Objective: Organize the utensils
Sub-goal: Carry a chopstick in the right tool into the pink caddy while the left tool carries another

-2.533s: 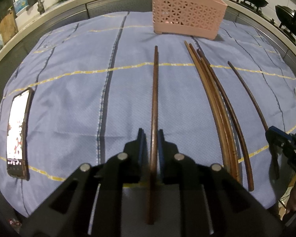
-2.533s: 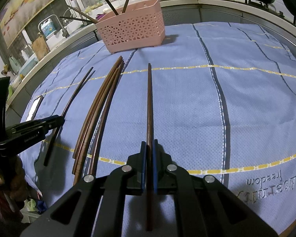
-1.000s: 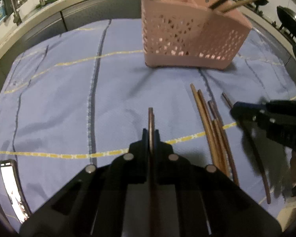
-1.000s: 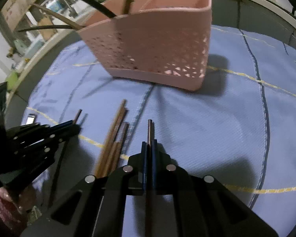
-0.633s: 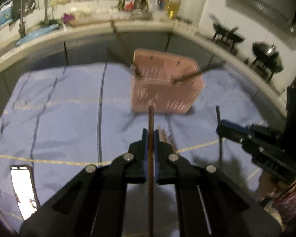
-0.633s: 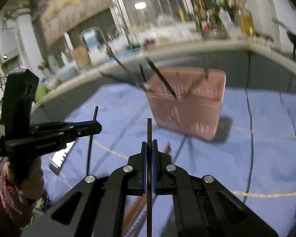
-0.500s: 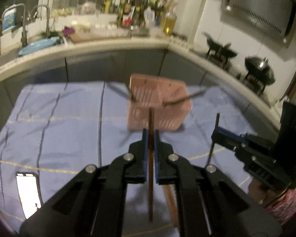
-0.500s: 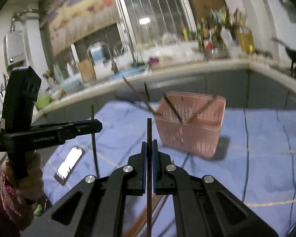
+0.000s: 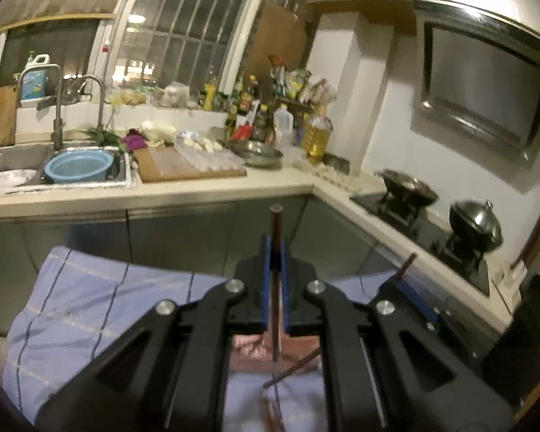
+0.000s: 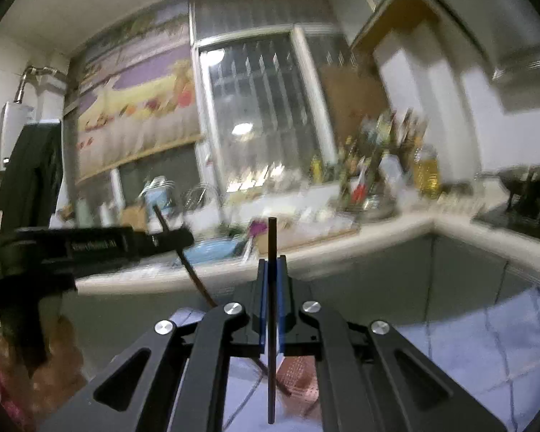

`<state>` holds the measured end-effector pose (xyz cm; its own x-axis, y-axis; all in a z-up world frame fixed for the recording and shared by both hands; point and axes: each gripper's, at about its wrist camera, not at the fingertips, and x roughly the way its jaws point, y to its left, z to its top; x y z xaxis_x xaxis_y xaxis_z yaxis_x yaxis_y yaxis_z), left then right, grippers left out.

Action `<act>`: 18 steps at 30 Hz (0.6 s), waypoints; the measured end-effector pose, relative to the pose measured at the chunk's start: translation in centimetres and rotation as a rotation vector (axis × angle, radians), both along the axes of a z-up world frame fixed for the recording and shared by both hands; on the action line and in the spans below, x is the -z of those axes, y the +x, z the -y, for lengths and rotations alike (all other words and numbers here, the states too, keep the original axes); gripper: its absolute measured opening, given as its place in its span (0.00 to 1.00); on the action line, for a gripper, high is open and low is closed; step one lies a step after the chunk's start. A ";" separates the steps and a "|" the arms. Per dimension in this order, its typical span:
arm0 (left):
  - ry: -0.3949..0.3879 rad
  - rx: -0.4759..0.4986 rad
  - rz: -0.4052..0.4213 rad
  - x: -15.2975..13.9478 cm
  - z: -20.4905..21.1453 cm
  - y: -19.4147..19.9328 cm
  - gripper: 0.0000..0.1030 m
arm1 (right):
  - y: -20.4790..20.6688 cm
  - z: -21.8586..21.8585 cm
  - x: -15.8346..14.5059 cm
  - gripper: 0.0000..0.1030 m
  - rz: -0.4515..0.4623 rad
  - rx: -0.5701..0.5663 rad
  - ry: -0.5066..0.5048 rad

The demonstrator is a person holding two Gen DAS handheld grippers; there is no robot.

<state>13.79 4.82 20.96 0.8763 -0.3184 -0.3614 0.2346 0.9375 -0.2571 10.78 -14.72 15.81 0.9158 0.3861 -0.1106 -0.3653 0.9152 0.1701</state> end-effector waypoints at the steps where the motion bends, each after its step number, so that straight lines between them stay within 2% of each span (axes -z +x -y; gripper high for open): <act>1: 0.004 -0.012 0.012 -0.1 0.2 0.4 0.04 | 0.5 -0.2 -0.3 0.05 0.042 0.038 -0.014; 4: 0.047 -0.041 0.035 0.9 1.4 1.9 0.04 | 2.2 -0.6 0.5 0.05 0.089 0.107 -0.048; 7: 0.082 -0.044 0.023 3.3 2.6 3.3 0.05 | 4.0 -0.9 2.6 0.05 0.073 0.141 -0.079; 10: 0.122 -0.062 0.010 6.3 3.4 4.0 0.04 | 5.0 -0.4 4.6 0.05 0.038 0.142 -0.082; 14: 0.106 -0.057 -0.026 9.5 3.5 3.6 0.04 | 4.7 -0.1 6.6 0.05 -0.008 0.122 -0.103; 18: 0.133 -0.056 -0.077 13.2 4.2 2.9 0.05 | 4.1 0.5 8.6 0.05 -0.074 0.089 -0.105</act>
<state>16.67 0.65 7.72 0.8594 -0.2147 -0.4640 0.1655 0.9755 -0.1448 14.92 -15.22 7.22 0.9338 0.2861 -0.2148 -0.2715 0.9577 0.0954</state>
